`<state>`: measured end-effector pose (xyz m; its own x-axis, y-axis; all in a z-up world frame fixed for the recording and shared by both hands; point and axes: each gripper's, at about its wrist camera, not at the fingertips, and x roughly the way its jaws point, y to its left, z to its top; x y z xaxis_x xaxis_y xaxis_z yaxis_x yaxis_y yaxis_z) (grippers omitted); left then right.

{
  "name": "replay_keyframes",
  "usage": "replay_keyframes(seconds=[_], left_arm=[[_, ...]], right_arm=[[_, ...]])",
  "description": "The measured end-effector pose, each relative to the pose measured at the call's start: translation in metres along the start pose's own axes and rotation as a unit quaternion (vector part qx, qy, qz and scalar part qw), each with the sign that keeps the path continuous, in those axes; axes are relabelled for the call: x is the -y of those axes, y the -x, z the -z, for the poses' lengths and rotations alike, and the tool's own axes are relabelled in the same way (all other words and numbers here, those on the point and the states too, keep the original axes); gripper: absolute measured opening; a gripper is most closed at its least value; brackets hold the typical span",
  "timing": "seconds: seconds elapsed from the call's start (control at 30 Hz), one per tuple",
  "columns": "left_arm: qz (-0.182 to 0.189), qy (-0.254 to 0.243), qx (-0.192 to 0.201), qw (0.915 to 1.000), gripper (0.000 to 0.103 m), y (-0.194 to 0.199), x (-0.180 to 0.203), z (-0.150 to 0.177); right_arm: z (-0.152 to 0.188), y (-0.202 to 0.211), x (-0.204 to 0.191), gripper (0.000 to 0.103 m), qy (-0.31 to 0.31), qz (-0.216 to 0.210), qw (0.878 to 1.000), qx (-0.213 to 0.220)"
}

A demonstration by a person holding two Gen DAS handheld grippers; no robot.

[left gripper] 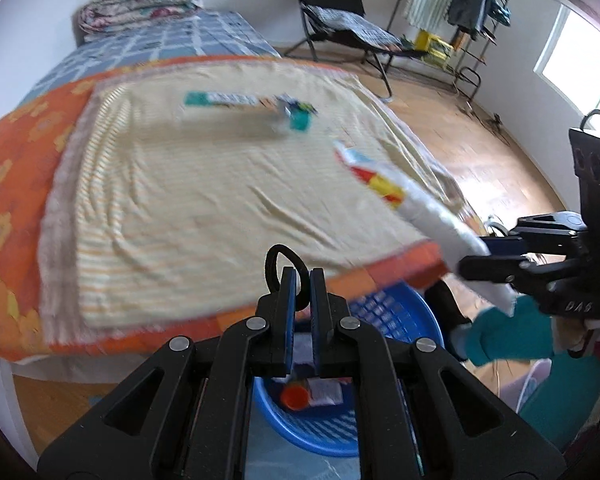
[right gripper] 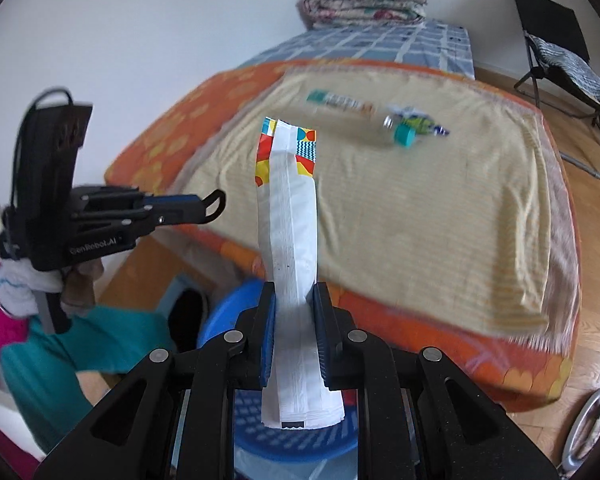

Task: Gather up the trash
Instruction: 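Carry the hair tie and toothpaste tube over the blue basket, then open both tools to drop the hair tie and tube into the basket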

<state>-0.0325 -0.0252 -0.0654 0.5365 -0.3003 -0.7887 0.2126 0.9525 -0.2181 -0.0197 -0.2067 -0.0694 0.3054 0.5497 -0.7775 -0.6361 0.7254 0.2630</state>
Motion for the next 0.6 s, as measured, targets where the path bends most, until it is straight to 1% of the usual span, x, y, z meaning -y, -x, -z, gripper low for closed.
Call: replay_keyframes(seconds=[0.27,0.4,0.6], left_arm=[[0.029,-0.001,-0.046,0.9985,0.005,-0.018,0.03,0.042],[0.035,-0.001,-0.066,0.9972,0.005,-0.027,0.037,0.056],[0.032,0.003,-0.097,0.9948,0.005,-0.039,0.039,0.076]], right_arm=[[0.042,-0.013,-0.002,0.016,-0.009,-0.005,0.999,-0.04],[0.058,-0.019,-0.007,0.016,-0.003,-0.014,0.998,-0.062],[0.079,-0.036,-0.012,0.016,0.004,-0.031,0.993,-0.109]])
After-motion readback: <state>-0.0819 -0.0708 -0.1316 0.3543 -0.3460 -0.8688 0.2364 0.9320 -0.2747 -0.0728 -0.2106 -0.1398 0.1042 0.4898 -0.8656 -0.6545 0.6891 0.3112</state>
